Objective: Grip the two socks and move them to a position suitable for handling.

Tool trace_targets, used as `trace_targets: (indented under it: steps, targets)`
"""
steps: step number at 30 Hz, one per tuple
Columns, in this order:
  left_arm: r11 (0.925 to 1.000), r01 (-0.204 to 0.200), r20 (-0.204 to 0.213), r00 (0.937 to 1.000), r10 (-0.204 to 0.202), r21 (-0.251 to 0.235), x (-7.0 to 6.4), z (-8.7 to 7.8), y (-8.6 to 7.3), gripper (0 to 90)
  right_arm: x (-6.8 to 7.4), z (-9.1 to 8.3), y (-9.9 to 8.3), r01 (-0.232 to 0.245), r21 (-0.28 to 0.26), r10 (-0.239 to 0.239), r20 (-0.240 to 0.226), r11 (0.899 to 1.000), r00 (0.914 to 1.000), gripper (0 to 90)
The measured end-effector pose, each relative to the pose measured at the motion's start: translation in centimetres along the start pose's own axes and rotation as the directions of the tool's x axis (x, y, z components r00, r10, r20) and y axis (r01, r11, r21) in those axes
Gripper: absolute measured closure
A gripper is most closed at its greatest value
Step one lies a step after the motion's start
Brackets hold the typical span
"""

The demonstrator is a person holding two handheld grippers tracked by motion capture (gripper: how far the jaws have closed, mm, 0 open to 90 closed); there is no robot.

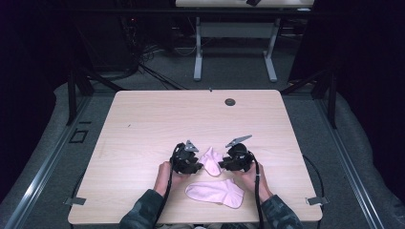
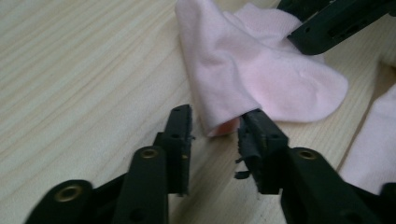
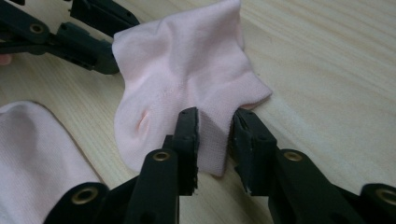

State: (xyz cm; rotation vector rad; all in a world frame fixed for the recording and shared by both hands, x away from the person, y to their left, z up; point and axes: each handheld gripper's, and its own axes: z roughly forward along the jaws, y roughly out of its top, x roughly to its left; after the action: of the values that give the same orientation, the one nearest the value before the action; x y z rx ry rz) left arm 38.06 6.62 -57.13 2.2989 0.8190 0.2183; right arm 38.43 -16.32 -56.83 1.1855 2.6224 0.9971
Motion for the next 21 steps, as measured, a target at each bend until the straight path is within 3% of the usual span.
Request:
trace_targets:
  steps: [4,8,10,12,13,14,15,17,18,19,21]
  targets:
    - [0.9996,-0.004,0.004,1.0000,0.004,-0.027,0.0,0.2,0.0,88.2,0.0,0.0,-0.1,0.000,-0.012,0.000,-0.006,1.000,1.0000,84.4]
    - [0.9984,-0.036,-0.064,0.9974,0.033,-0.044,-0.3,-0.6,0.2,88.9,0.3,-0.2,0.0,0.004,-0.023,-0.005,-0.018,1.000,0.9998,86.5]
    - [0.9964,-0.075,-0.119,0.9905,0.069,-0.039,-0.7,-1.7,0.4,88.9,0.6,-0.4,0.1,0.002,-0.044,-0.003,-0.028,0.999,0.9996,86.9]
    - [0.9891,-0.146,-0.204,0.9689,0.140,-0.016,-1.3,-3.2,0.8,88.8,0.9,-0.8,0.4,0.012,-0.054,-0.014,-0.051,0.998,0.9986,87.0]
    - [0.9844,-0.176,-0.243,0.9553,0.168,-0.011,-1.7,-4.0,1.1,88.8,1.3,-0.9,0.6,-0.005,-0.087,-0.001,-0.068,0.996,0.9977,87.0]
    - [0.9769,-0.213,-0.284,0.9359,0.208,0.014,-2.0,-5.0,1.3,88.8,1.6,-1.2,1.0,0.003,-0.096,-0.010,-0.075,0.995,0.9971,87.1]
    - [0.9711,-0.237,-0.310,0.9216,0.233,0.024,-2.3,-5.7,1.5,88.8,2.0,-1.3,1.3,0.012,-0.110,-0.021,-0.081,0.994,0.9965,87.0]
    - [0.9616,-0.272,-0.342,0.9007,0.268,0.038,-2.8,-6.9,1.8,88.7,2.7,-1.7,1.9,0.036,-0.123,-0.046,-0.081,0.992,0.9957,87.0]
    - [0.9584,-0.282,-0.335,0.8997,0.280,0.042,-3.1,-7.1,1.8,88.5,2.9,-1.7,2.0,0.035,-0.134,-0.045,-0.069,0.990,0.9966,87.0]
    - [0.9577,-0.284,-0.310,0.9073,0.284,0.046,-3.4,-7.1,1.7,88.2,2.8,-1.8,2.0,0.044,-0.131,-0.054,-0.067,0.990,0.9963,87.0]
    - [0.9609,-0.267,-0.247,0.9286,0.277,0.071,-3.6,-6.1,1.3,84.0,2.4,-1.9,1.8,0.065,-0.087,-0.068,-0.025,0.994,0.9974,86.6]
